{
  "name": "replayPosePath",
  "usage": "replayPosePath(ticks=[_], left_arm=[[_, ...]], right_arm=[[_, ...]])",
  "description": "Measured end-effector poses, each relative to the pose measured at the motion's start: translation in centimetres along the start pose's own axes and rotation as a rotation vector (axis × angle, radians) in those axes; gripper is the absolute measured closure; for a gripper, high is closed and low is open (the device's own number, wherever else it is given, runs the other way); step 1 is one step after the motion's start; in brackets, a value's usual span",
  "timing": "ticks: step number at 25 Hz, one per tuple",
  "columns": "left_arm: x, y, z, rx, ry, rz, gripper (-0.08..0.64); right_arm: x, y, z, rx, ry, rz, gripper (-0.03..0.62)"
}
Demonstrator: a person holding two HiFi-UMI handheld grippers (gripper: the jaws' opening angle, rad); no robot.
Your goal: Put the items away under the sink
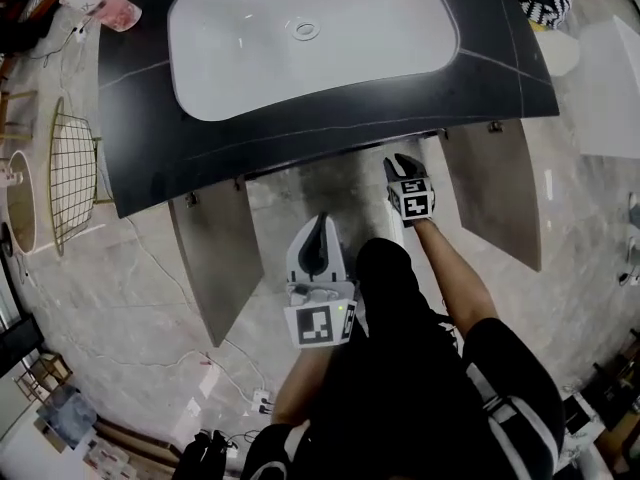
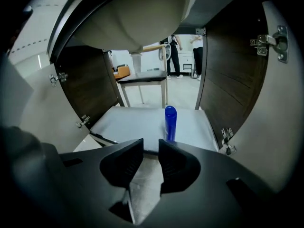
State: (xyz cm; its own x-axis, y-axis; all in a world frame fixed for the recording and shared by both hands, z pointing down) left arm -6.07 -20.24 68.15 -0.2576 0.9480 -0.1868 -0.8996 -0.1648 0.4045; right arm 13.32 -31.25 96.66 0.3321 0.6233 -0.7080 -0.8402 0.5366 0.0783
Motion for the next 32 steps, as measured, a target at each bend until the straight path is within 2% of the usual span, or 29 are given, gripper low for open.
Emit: replayPosePath(ticks=[3,6,16,24,28,32], left_arm=[[1.5,-1.5,-3.8,0.003,0.025,-0.011,0.545],[3.3,-3.3,-8.2,-0.003,0.040,-0.006,0.545],[9.8,-11.1,-23.4,0.000,0.026,0.013,0.545],[14.0,-16.5,-31.4,-0.008,-0.001,0.045,0.545],[16.7,-18.7,-34.2,-0.022,-0.042,0.059,0.545],[18.8,-20.1,-35.4,-0.030,-0.046,0.074,0.545]], right_arm=[[2.8,1.2,-0.3,-0.032,0.103,-0.020,0.526],[6.8,2.3,-1.8,-0.069,0.165,-0.028,0.558],[24.0,4.3,-10.6,-0.123,0.218,-0.054,0.578],[36.0,5.8,-18.6,-0.116,0.121,-0.082,0.580],[41.8,6.7,-22.5,-0.117,0.018,-0.105,0.580],[47.4,7.4,-26.5,-0.111,-0.096,-0.116,0.580]])
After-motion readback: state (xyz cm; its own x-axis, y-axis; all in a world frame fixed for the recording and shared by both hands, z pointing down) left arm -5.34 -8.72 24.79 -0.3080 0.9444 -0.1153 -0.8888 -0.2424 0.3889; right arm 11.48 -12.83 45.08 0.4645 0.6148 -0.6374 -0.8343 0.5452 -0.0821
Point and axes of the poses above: the fingertips, and each gripper's own axes: x backward along the fingers, y to its left, z out of its underside, the point moved 4 cm from there along x, backward along the fingers, and after that the axes turned 12 degrees about x, right-handed, at the moved point
